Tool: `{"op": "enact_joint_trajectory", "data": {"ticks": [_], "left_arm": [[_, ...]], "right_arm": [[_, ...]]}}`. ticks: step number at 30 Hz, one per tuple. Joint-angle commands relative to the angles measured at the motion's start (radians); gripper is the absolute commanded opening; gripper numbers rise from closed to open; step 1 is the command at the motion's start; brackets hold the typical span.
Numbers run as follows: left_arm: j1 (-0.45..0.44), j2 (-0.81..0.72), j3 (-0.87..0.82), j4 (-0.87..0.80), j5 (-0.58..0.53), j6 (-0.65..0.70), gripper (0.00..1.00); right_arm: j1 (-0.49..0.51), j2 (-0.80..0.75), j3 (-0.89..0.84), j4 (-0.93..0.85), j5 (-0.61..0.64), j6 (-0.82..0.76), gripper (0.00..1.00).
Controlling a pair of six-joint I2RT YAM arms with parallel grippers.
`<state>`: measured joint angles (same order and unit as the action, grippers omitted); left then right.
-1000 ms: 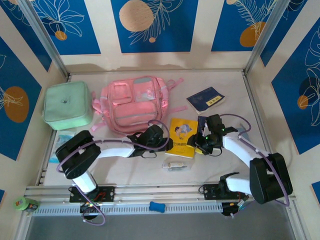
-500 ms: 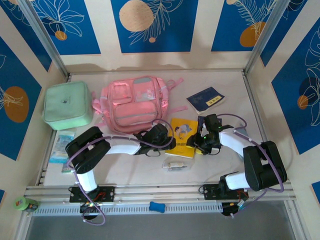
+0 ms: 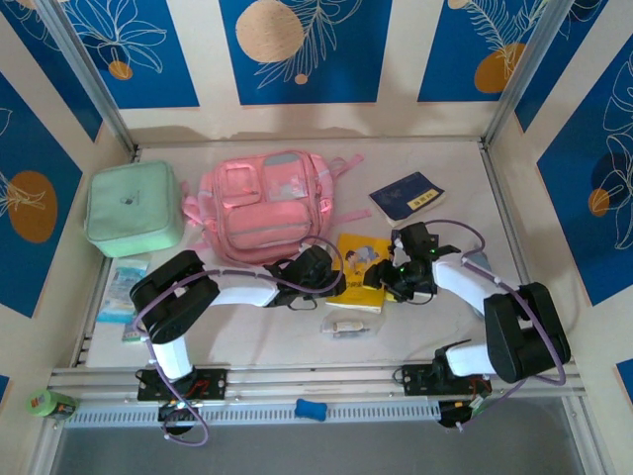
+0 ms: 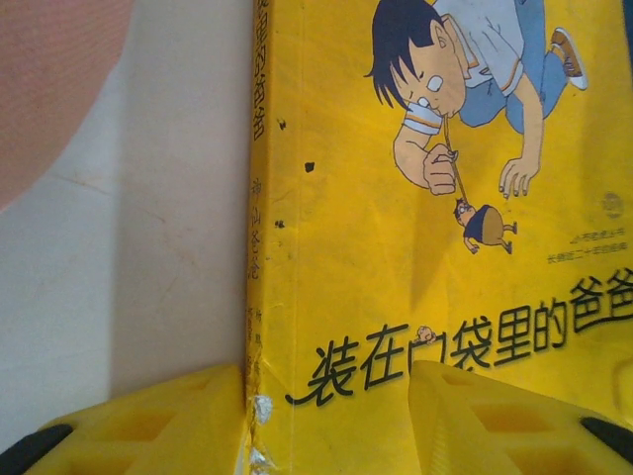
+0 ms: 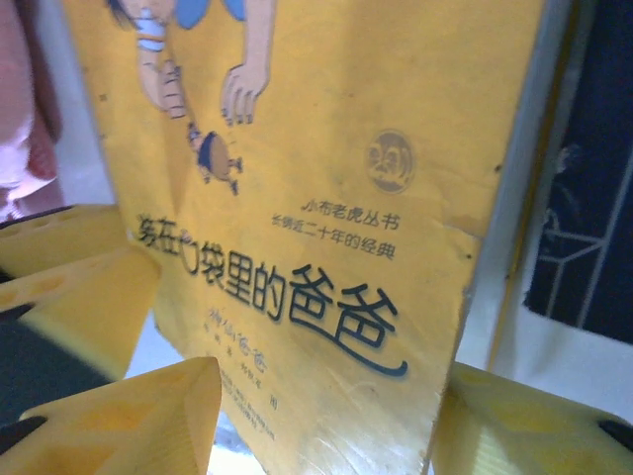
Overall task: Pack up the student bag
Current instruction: Pick up the book from the center of the table.
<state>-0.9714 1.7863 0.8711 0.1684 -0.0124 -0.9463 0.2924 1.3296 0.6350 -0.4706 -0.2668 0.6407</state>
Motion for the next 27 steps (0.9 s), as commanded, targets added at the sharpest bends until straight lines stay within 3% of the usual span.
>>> {"op": "enact_joint_trajectory", "data": {"ticks": [1, 10, 27], "left_arm": [[-0.004, 0.027, -0.011, -0.014, -0.033, -0.002, 0.48], [-0.004, 0.028, 0.005, -0.069, -0.057, 0.02, 0.48], [-0.005, 0.041, 0.02, -0.104, -0.058, 0.024, 0.47]], "right_arm": [[-0.001, -0.048, 0.053, -0.032, -0.079, -0.045, 0.55], [-0.028, -0.071, 0.074, -0.109, -0.075, -0.064, 0.54], [-0.063, -0.04, 0.114, -0.162, -0.124, -0.11, 0.29]]}}
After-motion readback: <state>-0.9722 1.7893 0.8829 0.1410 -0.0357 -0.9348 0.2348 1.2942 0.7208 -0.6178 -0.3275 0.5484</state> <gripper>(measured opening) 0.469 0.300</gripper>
